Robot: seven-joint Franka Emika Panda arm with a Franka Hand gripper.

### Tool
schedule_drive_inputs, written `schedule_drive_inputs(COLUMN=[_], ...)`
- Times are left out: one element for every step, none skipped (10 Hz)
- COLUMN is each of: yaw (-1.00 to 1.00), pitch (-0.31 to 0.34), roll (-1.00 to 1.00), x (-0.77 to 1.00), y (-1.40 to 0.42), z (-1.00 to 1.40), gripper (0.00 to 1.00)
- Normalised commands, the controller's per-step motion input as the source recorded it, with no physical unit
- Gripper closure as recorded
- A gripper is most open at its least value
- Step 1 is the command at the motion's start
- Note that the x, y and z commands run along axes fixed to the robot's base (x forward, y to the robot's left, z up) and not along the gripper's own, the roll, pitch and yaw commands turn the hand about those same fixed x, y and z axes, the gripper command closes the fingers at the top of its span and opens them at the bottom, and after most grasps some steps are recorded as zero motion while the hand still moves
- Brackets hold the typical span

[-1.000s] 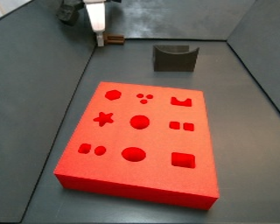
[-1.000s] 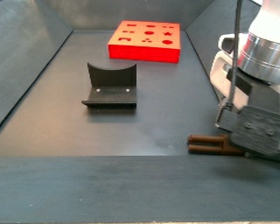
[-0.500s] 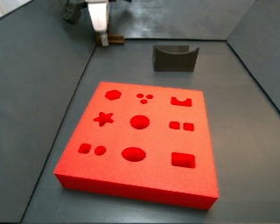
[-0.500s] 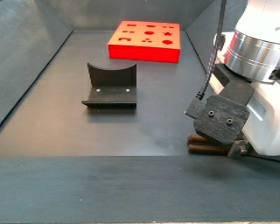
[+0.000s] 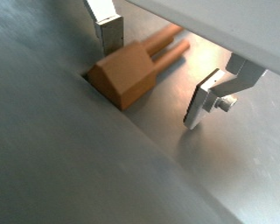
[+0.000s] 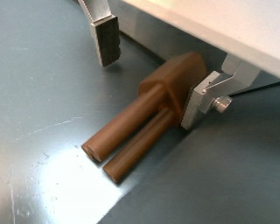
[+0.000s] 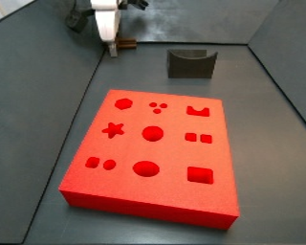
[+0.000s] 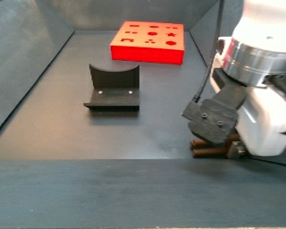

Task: Pick up the 3 prong object. Move up. Place the 3 prong object on the fixture. Regrasp the 3 prong object. Move to above the board. Insert the 3 prong object.
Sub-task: Pick up the 3 prong object.

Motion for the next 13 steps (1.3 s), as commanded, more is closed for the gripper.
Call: schedule_drive_inputs(yaw=[0.03,0.09,0.42,0.63,0.74,0.00,0.00,0.00,0.00,0.00,0.00,0.00,0.00], pitch=[-0.061,-0.050,-0.107,-0.084,-0.129,0.000,0.000,0.000,0.000,0.000,0.000,0.000,0.000], roll=[-0.18,-0.14,-0.02,0.00,-0.07,-0.01,-0.01,0.00,0.00,0.00,0.00,0.00,0.00], x=[0.00,-0.07,-0.63,-0.49,-0.29,0.00,0.00,0.00,0.00,0.00,0.00,0.00,0.00], y=[0.00,0.00,0.20,0.19,0.08,0.00,0.00,0.00,0.00,0.00,0.00,0.00,0.00], z=[-0.27,-0.39,-0.30,-0.44,-0.39,0.00,0.00,0.00,0.00,0.00,0.00,0.00,0.00], gripper=[0.00,0.00,0.00,0.00,0.00,0.00,0.00,0.00,1.00,1.00,1.00,1.00,1.00])
